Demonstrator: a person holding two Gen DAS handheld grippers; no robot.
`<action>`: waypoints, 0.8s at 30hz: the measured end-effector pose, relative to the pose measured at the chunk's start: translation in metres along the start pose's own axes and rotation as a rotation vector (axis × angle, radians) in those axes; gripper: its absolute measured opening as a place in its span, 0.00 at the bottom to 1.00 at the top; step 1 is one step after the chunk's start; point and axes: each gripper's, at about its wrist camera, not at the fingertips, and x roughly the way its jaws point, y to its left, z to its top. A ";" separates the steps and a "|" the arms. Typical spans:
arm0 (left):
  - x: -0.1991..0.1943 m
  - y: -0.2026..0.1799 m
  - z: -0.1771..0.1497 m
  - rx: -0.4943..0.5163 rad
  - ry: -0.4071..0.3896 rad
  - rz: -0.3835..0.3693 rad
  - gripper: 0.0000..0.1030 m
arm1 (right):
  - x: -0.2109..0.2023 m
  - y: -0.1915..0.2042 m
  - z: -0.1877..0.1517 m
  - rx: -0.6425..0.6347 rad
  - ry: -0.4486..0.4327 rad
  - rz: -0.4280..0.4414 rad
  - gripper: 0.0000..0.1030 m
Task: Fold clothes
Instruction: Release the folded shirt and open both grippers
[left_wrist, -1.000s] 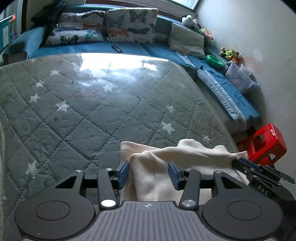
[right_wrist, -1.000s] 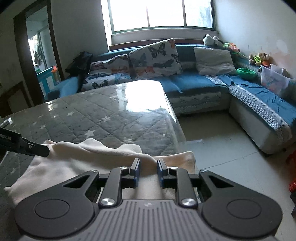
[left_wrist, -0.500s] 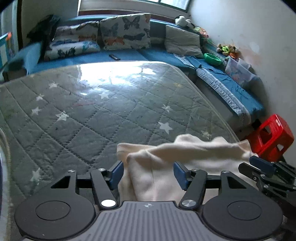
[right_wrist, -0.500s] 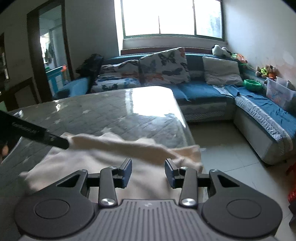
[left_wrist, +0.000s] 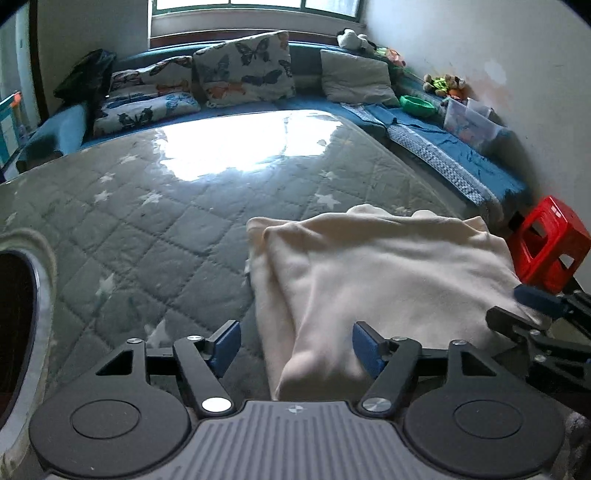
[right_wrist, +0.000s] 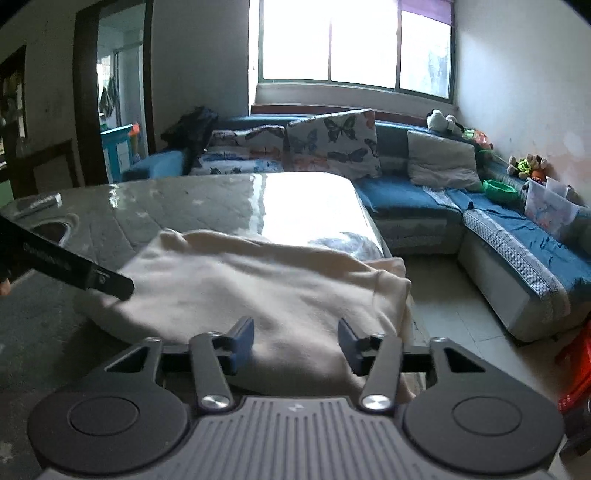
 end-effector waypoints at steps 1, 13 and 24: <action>0.000 0.001 -0.002 0.000 0.002 0.007 0.71 | 0.001 0.002 -0.001 -0.004 0.006 0.001 0.50; -0.030 0.009 -0.018 -0.019 -0.020 -0.004 0.94 | -0.015 0.023 -0.011 -0.026 0.010 -0.008 0.72; -0.061 0.019 -0.045 -0.037 -0.042 -0.020 1.00 | -0.041 0.047 -0.028 0.009 0.006 -0.034 1.00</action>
